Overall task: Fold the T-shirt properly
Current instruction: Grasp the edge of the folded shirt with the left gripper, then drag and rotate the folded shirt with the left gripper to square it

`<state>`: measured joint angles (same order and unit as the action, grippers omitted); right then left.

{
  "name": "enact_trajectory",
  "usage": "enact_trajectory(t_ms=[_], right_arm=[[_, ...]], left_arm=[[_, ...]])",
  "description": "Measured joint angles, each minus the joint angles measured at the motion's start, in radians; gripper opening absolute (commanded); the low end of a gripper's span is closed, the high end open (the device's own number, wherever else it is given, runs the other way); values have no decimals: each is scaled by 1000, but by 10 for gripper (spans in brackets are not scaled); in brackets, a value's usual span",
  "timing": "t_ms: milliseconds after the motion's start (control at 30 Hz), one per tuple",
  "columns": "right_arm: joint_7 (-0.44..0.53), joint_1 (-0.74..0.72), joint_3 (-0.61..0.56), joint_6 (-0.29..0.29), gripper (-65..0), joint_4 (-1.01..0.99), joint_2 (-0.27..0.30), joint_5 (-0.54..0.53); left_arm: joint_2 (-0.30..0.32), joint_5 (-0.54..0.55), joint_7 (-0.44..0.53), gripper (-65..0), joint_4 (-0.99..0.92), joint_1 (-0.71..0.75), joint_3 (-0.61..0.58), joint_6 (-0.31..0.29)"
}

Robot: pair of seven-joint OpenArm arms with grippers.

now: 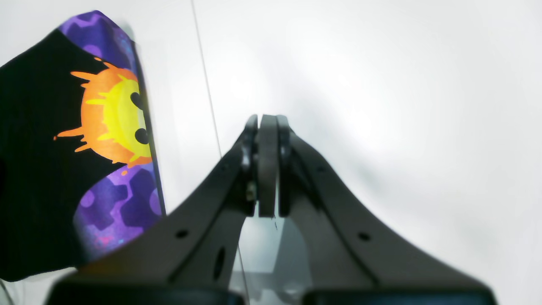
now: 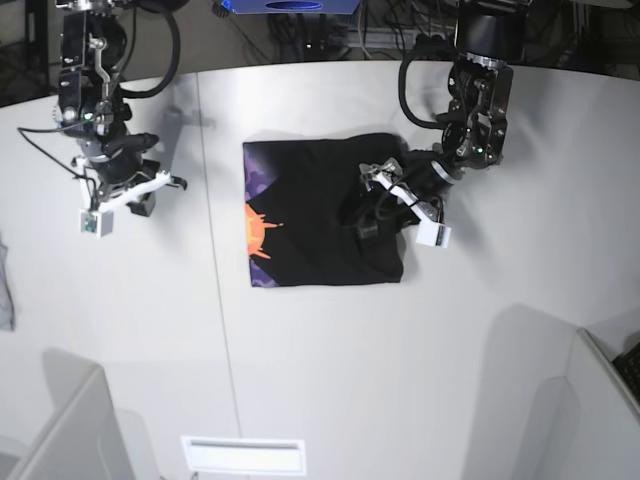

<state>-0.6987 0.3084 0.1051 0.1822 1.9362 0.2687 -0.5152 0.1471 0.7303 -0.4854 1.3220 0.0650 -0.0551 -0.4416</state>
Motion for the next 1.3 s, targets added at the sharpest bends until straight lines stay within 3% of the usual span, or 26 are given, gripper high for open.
enact_trajectory(t_ms=[167,233,333,500,767,1200,1300], right_arm=[[0,-3,0,0,-650,-1,0,0],[3,-4,0,0,-650,-12,0,0],[2,5,20,-1,-650,-27,-6,-2],[1,32,138,-1,-650,-27,-56,-3],[5,86,266,-1,-650,-27,-73,0],[7,166,393,-1,-650,-27,-196,0],[7,178,395,-1,-650,-28,-211,3]], left_arm=[[4,7,-6,-558,-47,-14,-40,0],[8,14,-67,-650,-71,-50,-62,0],[33,32,-174,-650,-98,-115,-109,-10],[126,39,-167,-650,-85,-175,-254,-7],[266,37,-168,-650,-83,-401,-666,-3],[275,11,-175,-650,-83,-717,-1146,0],[269,-95,-133,-650,-79,-745,-1199,-21]])
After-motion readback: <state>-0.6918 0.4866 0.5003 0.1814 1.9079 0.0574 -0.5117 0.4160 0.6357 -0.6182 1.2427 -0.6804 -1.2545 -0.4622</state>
